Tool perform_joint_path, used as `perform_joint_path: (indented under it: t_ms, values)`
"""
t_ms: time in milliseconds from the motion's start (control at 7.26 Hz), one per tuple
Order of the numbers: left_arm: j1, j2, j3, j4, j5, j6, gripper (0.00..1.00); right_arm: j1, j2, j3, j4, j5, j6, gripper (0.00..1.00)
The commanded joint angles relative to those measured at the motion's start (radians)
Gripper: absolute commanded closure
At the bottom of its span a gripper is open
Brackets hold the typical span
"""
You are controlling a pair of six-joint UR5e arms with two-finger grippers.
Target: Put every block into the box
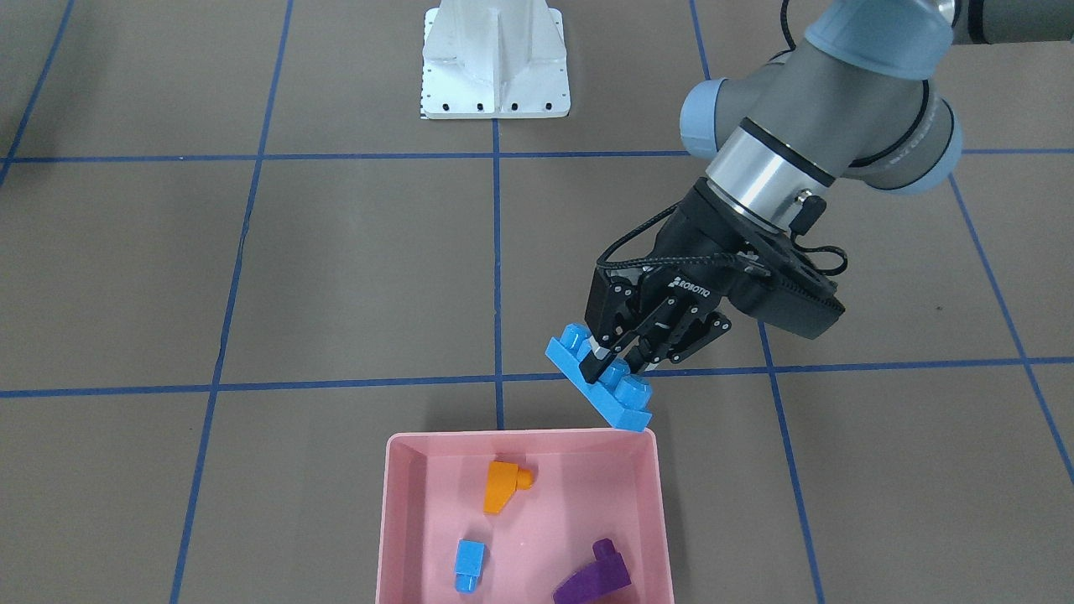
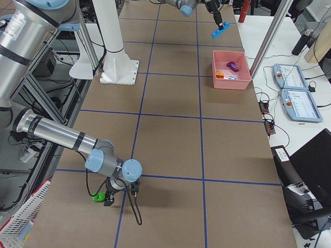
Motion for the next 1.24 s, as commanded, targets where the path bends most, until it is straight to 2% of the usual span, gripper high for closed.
perform_joint_path:
  t_ms: [0, 413, 826, 964, 1101]
  values:
    - [0.001, 0.001, 0.001, 0.002, 0.000, 0.004, 1.00, -0.032, 0.020, -0.038, 0.000, 0.026, 0.002, 0.01]
    - [0.001, -0.002, -0.001, 0.005, 0.000, 0.047, 1.00, -0.052, 0.081, -0.142, 0.000, 0.026, 0.000, 0.01]
    - [0.001, -0.003, 0.001, 0.008, 0.000, 0.103, 1.00, -0.061, 0.083, -0.161, 0.000, 0.041, 0.000, 0.04]
    - [0.001, -0.002, 0.004, 0.009, 0.000, 0.107, 1.00, -0.064, 0.083, -0.162, 0.000, 0.049, 0.002, 0.15]
    - [0.001, -0.002, 0.004, 0.011, 0.000, 0.107, 1.00, -0.067, 0.083, -0.166, 0.000, 0.050, 0.002, 0.54]
